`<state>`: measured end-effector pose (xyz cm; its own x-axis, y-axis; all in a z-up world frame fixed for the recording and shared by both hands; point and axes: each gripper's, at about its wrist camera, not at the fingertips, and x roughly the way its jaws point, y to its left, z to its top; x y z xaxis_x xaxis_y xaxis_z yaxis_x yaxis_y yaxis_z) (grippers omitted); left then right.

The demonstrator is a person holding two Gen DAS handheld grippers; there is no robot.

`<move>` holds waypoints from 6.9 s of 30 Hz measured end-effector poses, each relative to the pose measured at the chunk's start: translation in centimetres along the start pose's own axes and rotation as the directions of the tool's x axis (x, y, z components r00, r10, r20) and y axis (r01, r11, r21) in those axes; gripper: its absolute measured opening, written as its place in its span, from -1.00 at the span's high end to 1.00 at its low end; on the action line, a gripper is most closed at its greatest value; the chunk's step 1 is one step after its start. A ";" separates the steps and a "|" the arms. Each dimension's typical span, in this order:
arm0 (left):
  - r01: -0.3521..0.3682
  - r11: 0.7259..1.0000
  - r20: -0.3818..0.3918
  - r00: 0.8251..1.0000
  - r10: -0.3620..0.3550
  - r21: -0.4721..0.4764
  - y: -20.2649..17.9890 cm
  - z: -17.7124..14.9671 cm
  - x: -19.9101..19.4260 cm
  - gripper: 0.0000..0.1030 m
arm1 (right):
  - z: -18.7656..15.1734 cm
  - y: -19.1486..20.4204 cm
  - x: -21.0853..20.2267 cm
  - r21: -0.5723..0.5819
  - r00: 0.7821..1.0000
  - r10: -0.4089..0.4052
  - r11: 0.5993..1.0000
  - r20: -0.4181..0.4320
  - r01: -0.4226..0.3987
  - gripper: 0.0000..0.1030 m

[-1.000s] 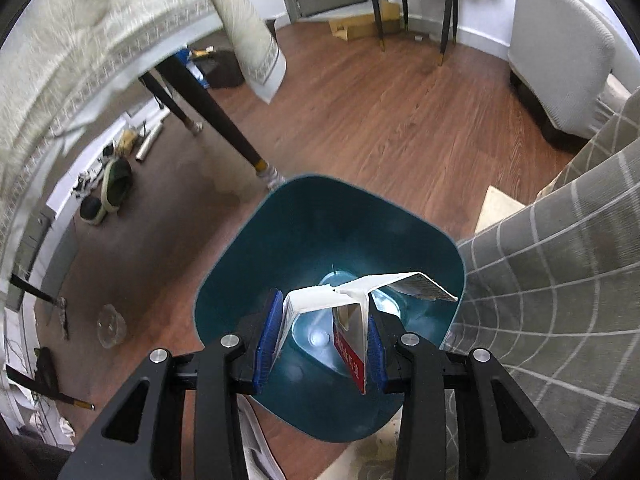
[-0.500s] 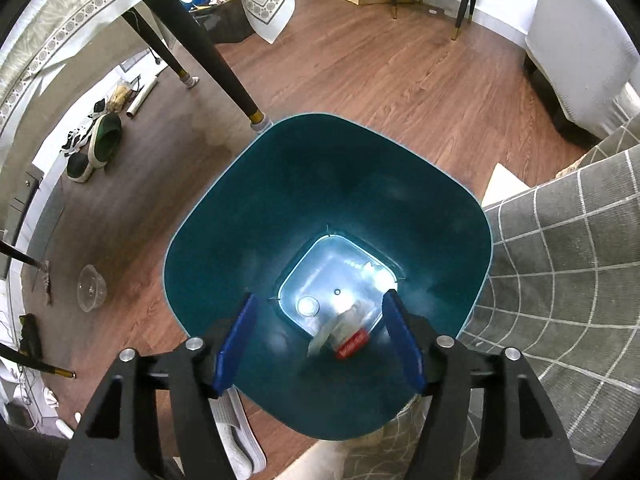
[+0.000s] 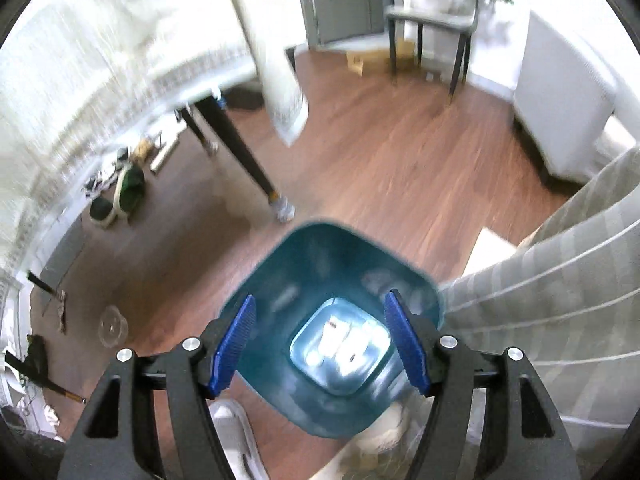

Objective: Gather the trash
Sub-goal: 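Move both tools back over the table toward the remaining trash, then grasp the white paper scrap with the left tool while the right tool grasps the brown cardboard strip, then carry the paper scrap and cardboard strip with both tools over the bin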

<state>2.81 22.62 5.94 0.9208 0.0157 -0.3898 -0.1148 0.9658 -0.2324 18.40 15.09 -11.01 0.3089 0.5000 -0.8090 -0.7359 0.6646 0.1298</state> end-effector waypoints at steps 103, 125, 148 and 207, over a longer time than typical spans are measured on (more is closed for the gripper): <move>0.553 0.831 -0.298 0.803 -0.516 0.054 -27.2 -6.1 11.6 0.93 | -15.8 -28.6 -26.5 0.302 0.950 -0.259 0.932 0.175 0.199 -0.16; 0.387 0.922 -0.237 0.898 -0.370 0.025 -17.2 -4.5 10.2 0.93 | -11.7 -25.7 -26.5 0.328 0.897 -0.379 0.897 0.227 0.296 0.61; 0.094 0.995 -0.323 0.943 -0.077 0.036 -3.7 -7.0 11.5 0.93 | -3.5 -13.6 -20.5 0.153 0.935 -0.170 0.980 0.313 0.127 0.61; -0.094 0.993 -0.273 0.960 0.069 -0.078 8.1 -5.7 6.8 -0.28 | -2.2 -0.4 5.0 0.057 0.988 0.002 0.998 -0.157 0.007 0.60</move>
<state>6.01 29.09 -3.63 0.7738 0.0113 -0.6333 -0.2293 0.9370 -0.2634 18.84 16.10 -16.38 0.2089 0.4077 -0.8889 -0.6981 0.6987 0.1564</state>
